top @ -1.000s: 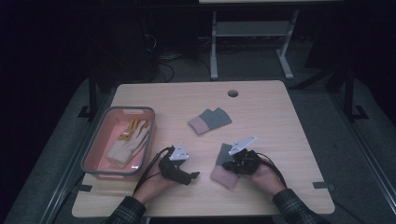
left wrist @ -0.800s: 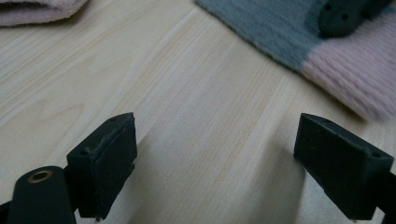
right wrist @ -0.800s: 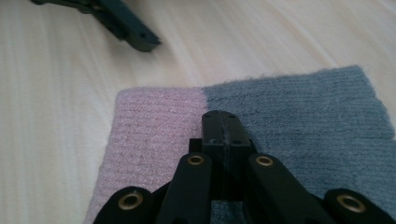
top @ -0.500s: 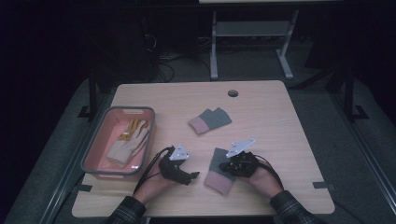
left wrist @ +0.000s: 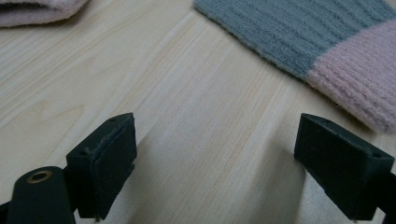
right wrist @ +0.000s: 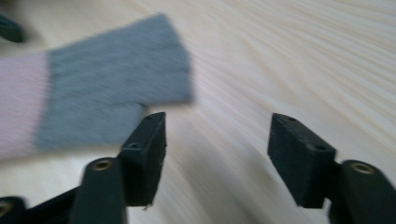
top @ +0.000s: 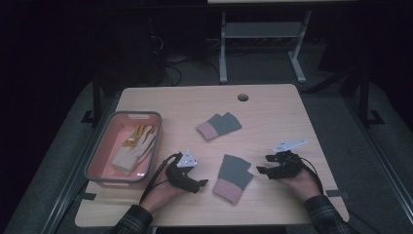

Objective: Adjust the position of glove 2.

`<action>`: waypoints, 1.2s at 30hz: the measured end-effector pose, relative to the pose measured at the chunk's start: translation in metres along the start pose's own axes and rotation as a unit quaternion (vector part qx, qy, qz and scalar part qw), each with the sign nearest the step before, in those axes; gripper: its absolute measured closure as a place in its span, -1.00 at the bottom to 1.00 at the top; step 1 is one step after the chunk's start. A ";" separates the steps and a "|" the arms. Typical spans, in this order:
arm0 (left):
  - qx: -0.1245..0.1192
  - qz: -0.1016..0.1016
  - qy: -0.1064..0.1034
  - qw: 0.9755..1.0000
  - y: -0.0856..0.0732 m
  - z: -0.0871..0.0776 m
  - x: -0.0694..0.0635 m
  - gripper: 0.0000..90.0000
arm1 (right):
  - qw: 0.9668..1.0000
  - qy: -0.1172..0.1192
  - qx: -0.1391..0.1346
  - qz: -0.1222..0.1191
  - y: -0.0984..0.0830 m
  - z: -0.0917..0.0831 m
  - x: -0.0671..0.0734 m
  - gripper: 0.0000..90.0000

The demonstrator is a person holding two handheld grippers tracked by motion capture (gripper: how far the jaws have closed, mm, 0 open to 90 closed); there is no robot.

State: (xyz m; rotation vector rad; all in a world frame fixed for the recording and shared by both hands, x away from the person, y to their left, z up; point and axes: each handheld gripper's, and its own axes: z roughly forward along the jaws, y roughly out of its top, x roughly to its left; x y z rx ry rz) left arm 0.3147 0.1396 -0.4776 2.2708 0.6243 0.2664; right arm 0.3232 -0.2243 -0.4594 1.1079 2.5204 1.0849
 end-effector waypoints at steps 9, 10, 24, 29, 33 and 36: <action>0.019 -0.016 0.006 1.000 0.008 0.000 0.003 -0.64 | 0.998 -0.055 -0.028 0.025 -0.023 -0.008 -0.026 -0.64; 0.019 -0.016 0.006 1.000 0.008 0.000 0.003 -0.57 | 0.998 -0.055 -0.028 0.025 -0.023 -0.008 -0.026 -0.64; 0.015 -0.037 -0.003 0.999 0.038 -0.005 0.022 0.48 | 0.998 -0.065 -0.022 0.007 -0.028 0.001 -0.027 -0.80; 0.013 -0.049 -0.002 0.999 0.049 -0.005 0.030 0.95 | 0.998 -0.064 -0.021 0.009 -0.028 0.001 -0.026 -0.80; 0.023 -0.041 0.006 0.999 0.062 0.000 0.037 0.99 | 0.998 -0.064 -0.021 0.009 -0.028 0.001 -0.026 -0.80; 0.023 -0.041 0.021 0.999 0.072 0.008 0.045 0.99 | 0.998 -0.064 -0.021 0.009 -0.028 0.001 -0.026 -0.80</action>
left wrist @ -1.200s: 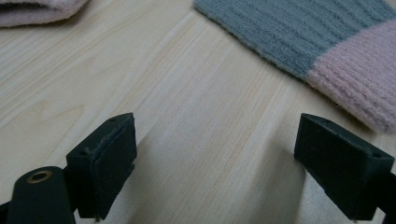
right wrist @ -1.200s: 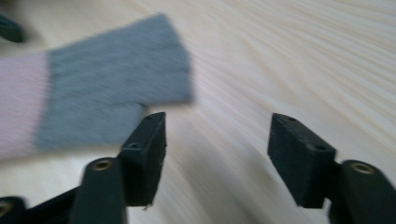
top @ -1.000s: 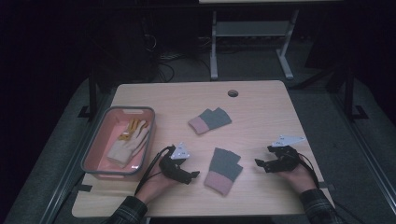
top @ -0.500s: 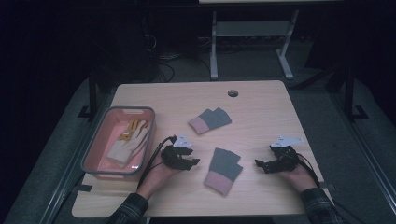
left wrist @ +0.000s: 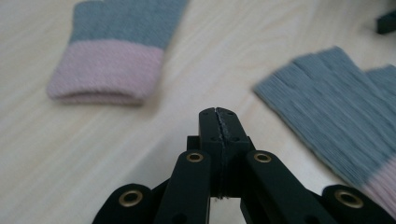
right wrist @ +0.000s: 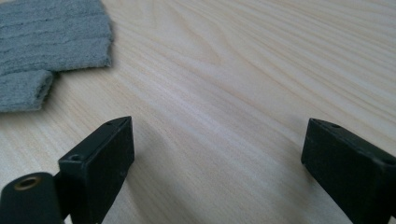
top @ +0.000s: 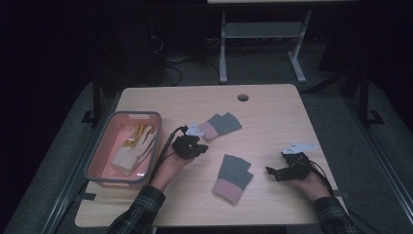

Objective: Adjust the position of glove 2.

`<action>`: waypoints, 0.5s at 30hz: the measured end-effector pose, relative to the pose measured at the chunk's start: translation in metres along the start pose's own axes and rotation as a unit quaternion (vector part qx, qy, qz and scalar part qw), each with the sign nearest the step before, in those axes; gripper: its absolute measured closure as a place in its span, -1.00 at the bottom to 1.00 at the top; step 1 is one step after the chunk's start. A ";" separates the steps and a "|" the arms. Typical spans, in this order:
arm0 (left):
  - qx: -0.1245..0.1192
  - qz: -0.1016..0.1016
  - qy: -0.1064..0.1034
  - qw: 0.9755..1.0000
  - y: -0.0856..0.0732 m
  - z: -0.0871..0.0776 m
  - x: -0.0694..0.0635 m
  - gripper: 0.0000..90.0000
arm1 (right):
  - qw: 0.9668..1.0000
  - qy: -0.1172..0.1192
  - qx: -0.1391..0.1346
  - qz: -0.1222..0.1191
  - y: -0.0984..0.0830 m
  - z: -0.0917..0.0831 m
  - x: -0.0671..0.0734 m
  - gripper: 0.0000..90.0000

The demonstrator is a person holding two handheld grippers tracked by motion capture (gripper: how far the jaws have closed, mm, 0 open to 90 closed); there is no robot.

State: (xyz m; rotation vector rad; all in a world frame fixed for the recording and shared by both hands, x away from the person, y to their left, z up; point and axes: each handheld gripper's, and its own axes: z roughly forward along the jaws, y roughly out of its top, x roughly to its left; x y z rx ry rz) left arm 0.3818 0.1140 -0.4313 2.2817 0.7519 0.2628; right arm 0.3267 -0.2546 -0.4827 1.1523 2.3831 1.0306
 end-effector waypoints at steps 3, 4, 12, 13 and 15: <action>0.001 -0.003 0.008 1.000 0.009 0.007 0.005 0.99 | 1.000 0.000 0.000 0.000 0.000 0.000 0.000 -0.80; 0.002 -0.002 0.012 1.000 0.013 0.010 0.009 0.99 | 1.000 0.000 0.000 0.000 0.000 0.000 0.000 -0.80; -0.004 -0.005 0.039 0.999 0.036 0.027 0.028 0.99 | 1.000 0.000 -0.001 0.001 0.000 0.000 0.000 -0.80; -0.010 -0.015 0.045 0.999 0.041 0.031 0.035 0.99 | 1.000 0.000 -0.001 0.000 0.000 0.000 0.000 -0.80; -0.011 -0.029 0.041 0.999 0.044 0.035 0.042 0.99 | 1.000 -0.001 -0.002 0.001 0.000 0.000 0.000 -0.80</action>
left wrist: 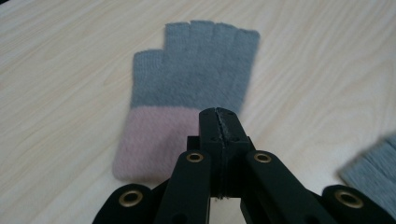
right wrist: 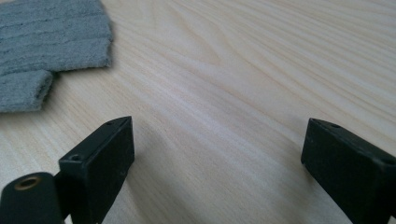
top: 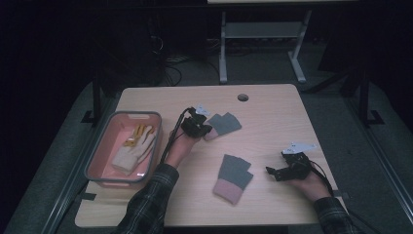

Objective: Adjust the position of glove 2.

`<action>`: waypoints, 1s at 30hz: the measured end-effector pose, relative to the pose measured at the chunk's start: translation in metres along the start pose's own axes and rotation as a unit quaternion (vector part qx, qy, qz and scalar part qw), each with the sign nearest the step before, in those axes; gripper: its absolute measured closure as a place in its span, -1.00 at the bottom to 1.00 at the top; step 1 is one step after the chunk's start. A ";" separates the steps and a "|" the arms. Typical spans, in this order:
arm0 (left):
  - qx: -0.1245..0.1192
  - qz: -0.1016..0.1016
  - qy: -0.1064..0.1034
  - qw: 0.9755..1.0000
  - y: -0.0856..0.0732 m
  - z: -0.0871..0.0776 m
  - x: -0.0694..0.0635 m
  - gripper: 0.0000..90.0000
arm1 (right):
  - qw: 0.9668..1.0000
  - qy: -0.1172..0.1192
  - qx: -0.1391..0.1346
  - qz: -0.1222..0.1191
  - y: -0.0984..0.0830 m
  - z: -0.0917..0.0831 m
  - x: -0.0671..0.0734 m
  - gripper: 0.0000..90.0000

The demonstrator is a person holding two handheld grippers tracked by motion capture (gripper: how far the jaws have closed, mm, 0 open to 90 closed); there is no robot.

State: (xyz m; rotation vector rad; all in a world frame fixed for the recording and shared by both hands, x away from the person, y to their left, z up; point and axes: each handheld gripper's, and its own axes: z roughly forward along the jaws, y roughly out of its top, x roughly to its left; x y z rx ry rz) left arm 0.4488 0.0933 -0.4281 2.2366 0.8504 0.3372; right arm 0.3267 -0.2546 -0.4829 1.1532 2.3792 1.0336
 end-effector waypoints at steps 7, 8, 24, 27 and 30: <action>0.012 0.002 0.017 1.000 0.005 0.018 0.015 0.99 | 1.000 -0.001 0.001 0.002 0.000 0.000 0.000 -0.80; 0.025 0.003 0.026 0.999 0.004 0.025 0.017 0.99 | 1.000 -0.001 0.001 0.002 0.000 0.000 0.000 -0.80; 0.058 -0.021 0.009 0.998 -0.014 0.017 0.009 1.00 | 1.000 -0.002 0.001 0.003 0.000 0.000 0.000 -0.80; 0.060 -0.031 0.007 0.998 -0.022 0.009 0.005 1.00 | 1.000 -0.002 0.001 0.003 0.000 0.000 0.000 -0.80; 0.059 -0.039 0.008 0.997 -0.029 0.001 -0.001 1.00 | 1.000 -0.002 0.001 0.003 0.000 0.000 0.000 -0.80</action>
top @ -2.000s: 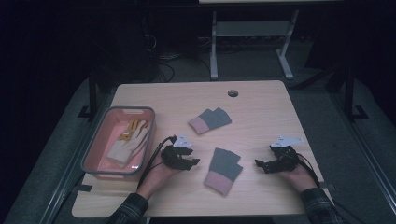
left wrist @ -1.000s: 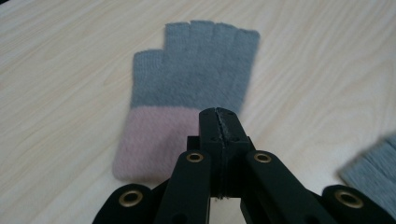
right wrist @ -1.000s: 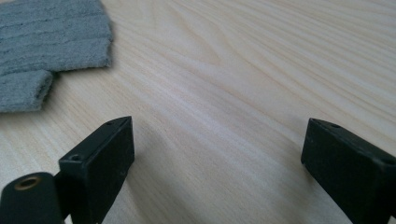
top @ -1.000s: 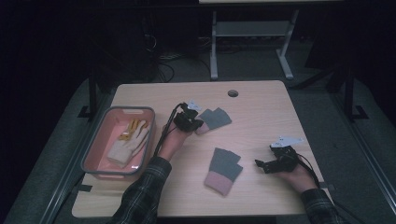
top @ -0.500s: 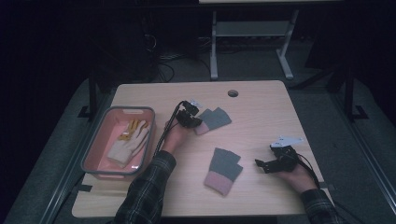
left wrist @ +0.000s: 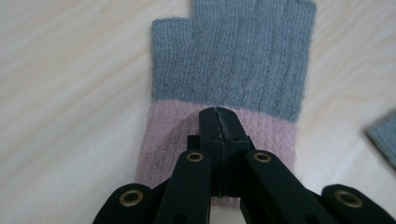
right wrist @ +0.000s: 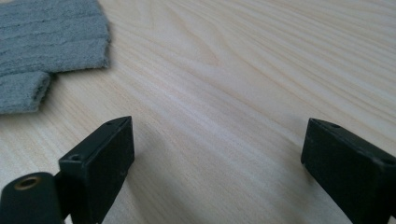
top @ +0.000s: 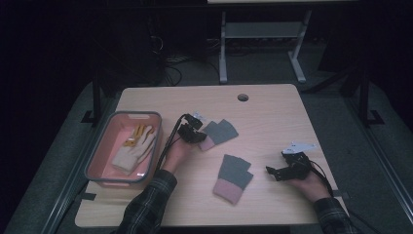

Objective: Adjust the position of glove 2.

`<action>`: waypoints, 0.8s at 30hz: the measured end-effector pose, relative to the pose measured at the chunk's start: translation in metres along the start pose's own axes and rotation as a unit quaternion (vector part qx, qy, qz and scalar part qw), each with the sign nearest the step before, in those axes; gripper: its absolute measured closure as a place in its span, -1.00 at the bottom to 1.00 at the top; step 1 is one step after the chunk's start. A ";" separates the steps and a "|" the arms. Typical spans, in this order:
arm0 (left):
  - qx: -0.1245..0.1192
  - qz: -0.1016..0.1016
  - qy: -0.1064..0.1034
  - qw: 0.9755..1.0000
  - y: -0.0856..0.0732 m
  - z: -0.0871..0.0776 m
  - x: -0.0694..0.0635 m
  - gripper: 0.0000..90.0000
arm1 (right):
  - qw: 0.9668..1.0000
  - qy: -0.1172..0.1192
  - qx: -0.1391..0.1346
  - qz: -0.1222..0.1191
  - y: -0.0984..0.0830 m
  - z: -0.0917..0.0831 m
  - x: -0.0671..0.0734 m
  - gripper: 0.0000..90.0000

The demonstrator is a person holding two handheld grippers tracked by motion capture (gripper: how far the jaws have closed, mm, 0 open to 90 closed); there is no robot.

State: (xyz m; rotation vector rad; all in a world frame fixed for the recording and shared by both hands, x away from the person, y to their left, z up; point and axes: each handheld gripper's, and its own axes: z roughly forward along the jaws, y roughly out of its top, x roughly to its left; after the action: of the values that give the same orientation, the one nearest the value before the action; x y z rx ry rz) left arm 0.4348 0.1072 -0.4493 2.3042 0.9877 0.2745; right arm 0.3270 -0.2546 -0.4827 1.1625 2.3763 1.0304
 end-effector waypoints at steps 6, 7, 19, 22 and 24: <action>0.010 -0.003 0.005 1.000 -0.015 -0.014 -0.011 1.00 | 1.000 0.000 0.000 0.000 0.000 0.000 0.000 -0.80; 0.010 -0.004 0.005 1.000 -0.020 -0.019 -0.015 1.00 | 1.000 0.000 0.000 0.000 0.000 0.000 0.000 -0.80; 0.009 0.011 -0.014 1.000 -0.054 -0.045 -0.040 0.99 | 1.000 0.000 0.000 0.000 0.000 0.000 0.000 -0.80; 0.002 0.004 -0.016 1.000 -0.052 -0.045 -0.037 0.99 | 1.000 -0.001 0.000 0.001 0.000 0.000 0.000 -0.80; -0.012 -0.005 -0.006 1.000 -0.045 -0.045 -0.032 0.90 | 1.000 -0.001 0.000 0.001 0.000 0.000 0.000 -0.80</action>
State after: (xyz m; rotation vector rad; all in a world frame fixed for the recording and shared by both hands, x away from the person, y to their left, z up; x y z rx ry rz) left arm 0.3675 0.1294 -0.4397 2.2769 0.9845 0.2661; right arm 0.3272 -0.2547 -0.4827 1.1657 2.3741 1.0286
